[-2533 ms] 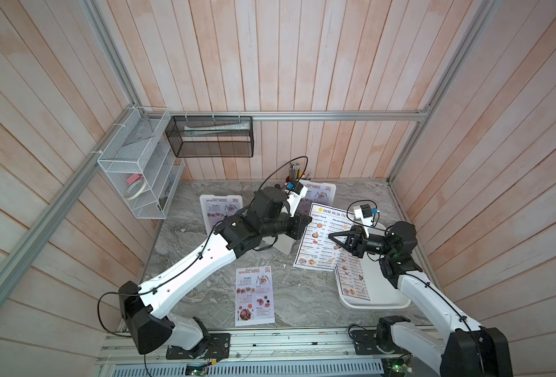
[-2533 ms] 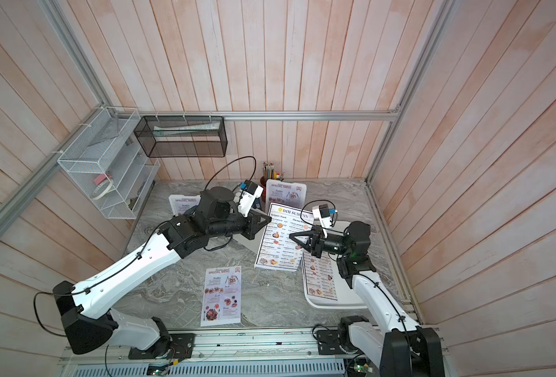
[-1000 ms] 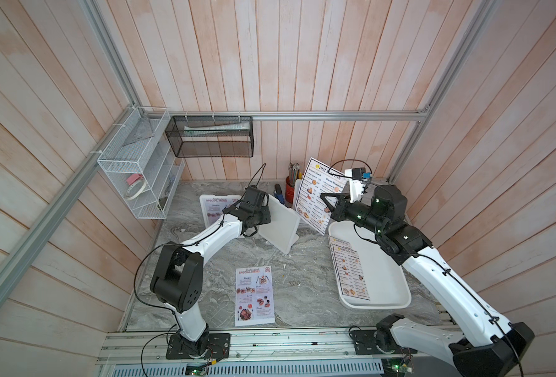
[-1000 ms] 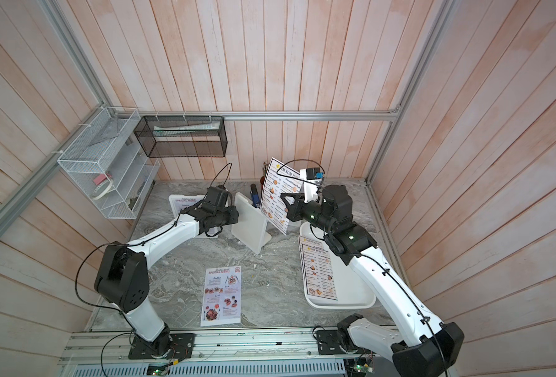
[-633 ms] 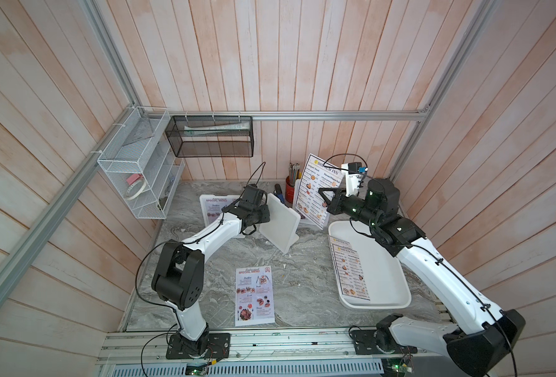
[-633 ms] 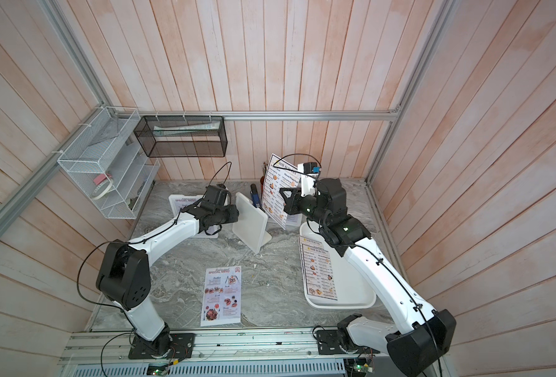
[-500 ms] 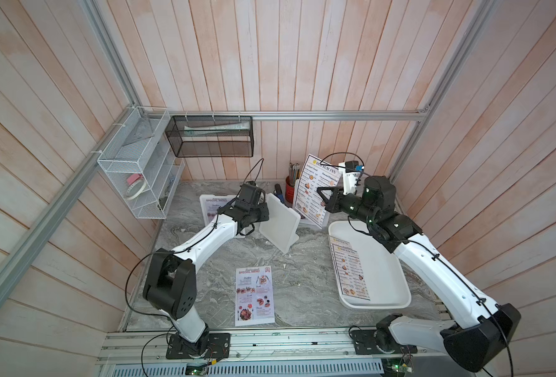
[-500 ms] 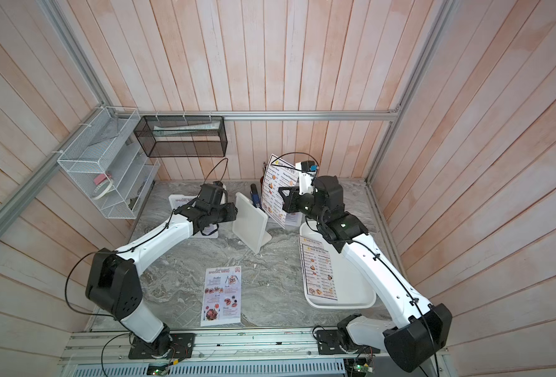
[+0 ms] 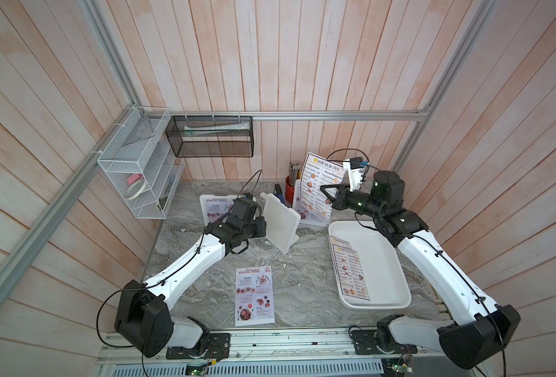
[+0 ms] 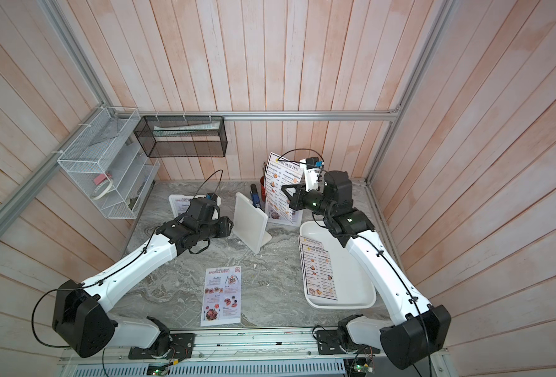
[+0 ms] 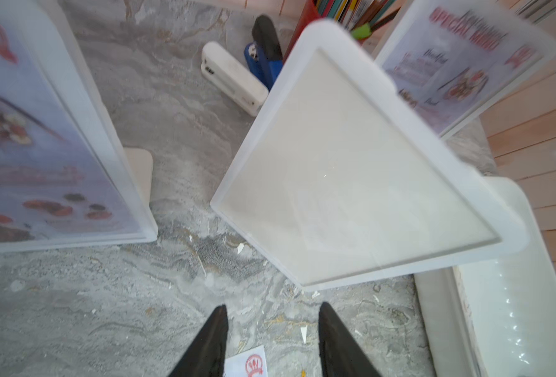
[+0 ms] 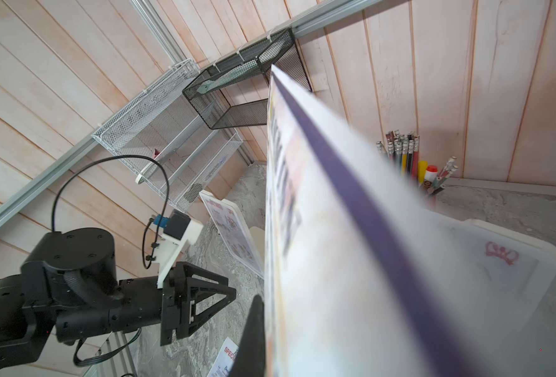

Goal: Replace the menus in the menu holders
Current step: Insert the menu into the menu holder.

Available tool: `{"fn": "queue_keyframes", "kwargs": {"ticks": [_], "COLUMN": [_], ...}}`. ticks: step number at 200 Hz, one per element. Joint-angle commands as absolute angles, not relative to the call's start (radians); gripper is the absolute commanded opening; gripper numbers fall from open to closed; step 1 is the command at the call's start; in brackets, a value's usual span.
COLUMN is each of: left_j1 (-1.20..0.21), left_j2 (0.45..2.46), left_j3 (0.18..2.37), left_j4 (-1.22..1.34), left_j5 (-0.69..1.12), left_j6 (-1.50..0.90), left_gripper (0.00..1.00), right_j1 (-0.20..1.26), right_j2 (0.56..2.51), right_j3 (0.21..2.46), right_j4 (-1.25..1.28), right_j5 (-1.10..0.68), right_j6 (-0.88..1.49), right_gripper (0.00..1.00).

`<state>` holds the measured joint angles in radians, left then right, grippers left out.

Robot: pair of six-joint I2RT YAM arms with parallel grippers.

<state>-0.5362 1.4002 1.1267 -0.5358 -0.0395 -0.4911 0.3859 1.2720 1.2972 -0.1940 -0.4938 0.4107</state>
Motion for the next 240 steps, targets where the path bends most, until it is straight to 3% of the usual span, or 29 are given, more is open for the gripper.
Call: {"fn": "queue_keyframes", "kwargs": {"ticks": [1,240], "left_j1": [-0.542,-0.552], "left_j2": [1.372,1.405], "left_j3": [1.1,1.086], "left_j4": [-0.551,-0.536], "left_j5": [-0.063,-0.067], "left_j6": [-0.508,-0.526], "left_gripper": [0.47,0.46], "right_j1": [0.369,0.319], "right_j2": [1.291,1.349], "right_j3": [1.302,1.284], "right_j4": [-0.179,-0.102], "right_j5": [-0.574,-0.696], "right_j6": [0.386,0.388], "right_gripper": [0.04,0.03]}}
